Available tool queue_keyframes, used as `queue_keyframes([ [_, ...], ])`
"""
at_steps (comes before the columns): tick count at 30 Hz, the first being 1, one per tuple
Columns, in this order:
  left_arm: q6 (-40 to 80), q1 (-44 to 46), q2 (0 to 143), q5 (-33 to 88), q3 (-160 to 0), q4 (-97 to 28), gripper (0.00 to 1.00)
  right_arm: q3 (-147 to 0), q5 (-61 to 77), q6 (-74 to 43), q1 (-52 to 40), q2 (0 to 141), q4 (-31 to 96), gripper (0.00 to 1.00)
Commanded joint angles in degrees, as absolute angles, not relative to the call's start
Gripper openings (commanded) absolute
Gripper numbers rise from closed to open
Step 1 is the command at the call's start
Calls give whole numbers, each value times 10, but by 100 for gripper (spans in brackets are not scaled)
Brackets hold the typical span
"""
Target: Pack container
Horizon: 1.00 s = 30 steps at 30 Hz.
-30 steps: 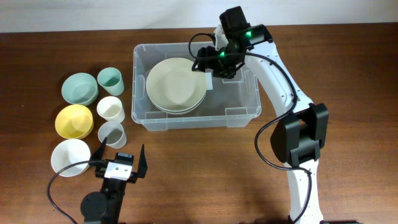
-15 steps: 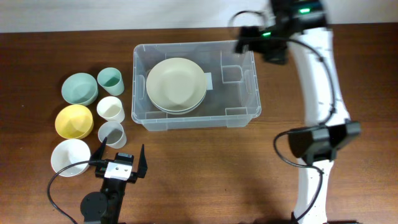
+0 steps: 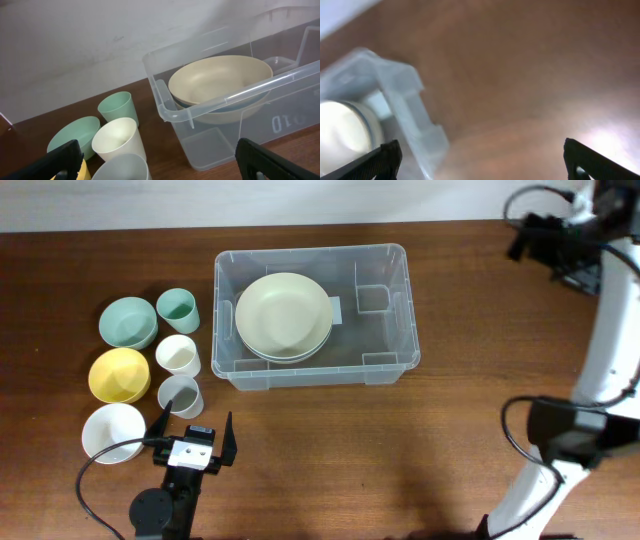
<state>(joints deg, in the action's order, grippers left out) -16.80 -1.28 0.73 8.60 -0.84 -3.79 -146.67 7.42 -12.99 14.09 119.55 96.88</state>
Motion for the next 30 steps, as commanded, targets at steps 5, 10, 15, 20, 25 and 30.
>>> queue_keyframes([
  [5,-172,-15,3,90,-5,-39,100,-1186,9,-92,208,1071,973,99],
  [10,-172,-15,3,90,-5,-39,100,-1070,-29,-92,242,1065,966,99],
  [15,-172,-15,3,90,-5,-39,100,-967,-57,-92,267,1065,922,99],
  [20,-172,-15,3,90,-5,-39,100,-896,-96,-92,292,1065,863,99],
  [25,-173,-15,3,90,-5,-39,100,-901,-95,-100,312,1065,831,99],
  [30,-172,-15,3,90,-5,-39,100,-911,-96,-101,335,1065,821,99],
])
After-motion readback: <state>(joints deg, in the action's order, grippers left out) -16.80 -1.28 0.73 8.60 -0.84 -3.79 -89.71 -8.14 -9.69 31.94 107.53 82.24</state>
